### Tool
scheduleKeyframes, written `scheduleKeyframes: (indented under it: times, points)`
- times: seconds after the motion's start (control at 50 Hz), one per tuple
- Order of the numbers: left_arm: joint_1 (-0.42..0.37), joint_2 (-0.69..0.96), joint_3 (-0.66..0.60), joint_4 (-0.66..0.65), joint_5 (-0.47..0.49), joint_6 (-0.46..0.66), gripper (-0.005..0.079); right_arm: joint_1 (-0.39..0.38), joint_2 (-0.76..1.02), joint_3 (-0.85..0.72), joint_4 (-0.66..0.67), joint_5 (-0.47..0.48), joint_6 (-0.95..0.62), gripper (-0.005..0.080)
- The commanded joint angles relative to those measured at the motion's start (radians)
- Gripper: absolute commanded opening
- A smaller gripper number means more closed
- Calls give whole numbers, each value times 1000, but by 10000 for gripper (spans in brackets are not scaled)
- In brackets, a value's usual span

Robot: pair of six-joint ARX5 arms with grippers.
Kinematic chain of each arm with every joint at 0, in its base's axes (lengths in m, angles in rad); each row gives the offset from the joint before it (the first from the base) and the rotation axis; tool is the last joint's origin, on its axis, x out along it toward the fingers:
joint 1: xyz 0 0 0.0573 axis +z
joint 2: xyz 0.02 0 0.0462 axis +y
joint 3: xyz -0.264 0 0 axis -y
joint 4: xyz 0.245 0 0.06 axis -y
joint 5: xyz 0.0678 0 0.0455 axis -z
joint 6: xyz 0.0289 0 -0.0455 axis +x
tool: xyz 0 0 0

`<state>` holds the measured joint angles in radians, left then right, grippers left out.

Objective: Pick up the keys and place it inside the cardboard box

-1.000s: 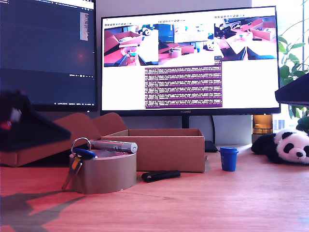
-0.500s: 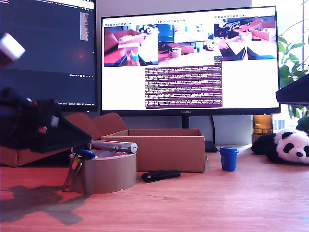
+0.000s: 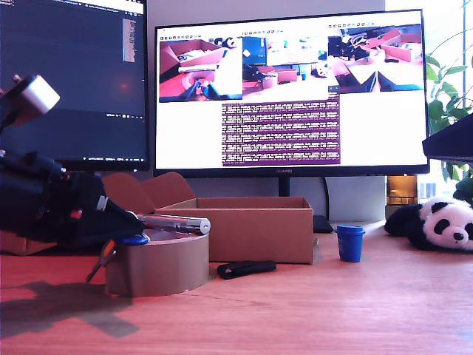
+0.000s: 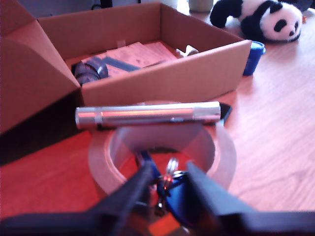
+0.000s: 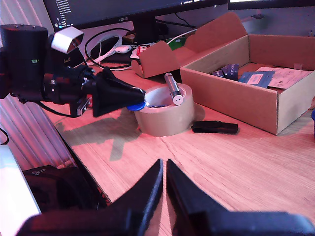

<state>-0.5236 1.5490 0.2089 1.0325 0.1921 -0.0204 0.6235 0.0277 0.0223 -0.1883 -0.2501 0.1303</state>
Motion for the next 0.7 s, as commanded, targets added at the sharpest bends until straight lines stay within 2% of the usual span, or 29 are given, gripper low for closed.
scheduleKeyframes:
  times: [0.0,0.22,0.68]
  points:
    - [-3,15,1,1,1,21,77,3,0,-5,4,11,1,-13]
    - [-3,15,1,39,2,29,-22,3,0,-5,3,26,1,-13]
    - [-3,8,1,124,47,27,-23,3,0,-5,3,26,1,-13]
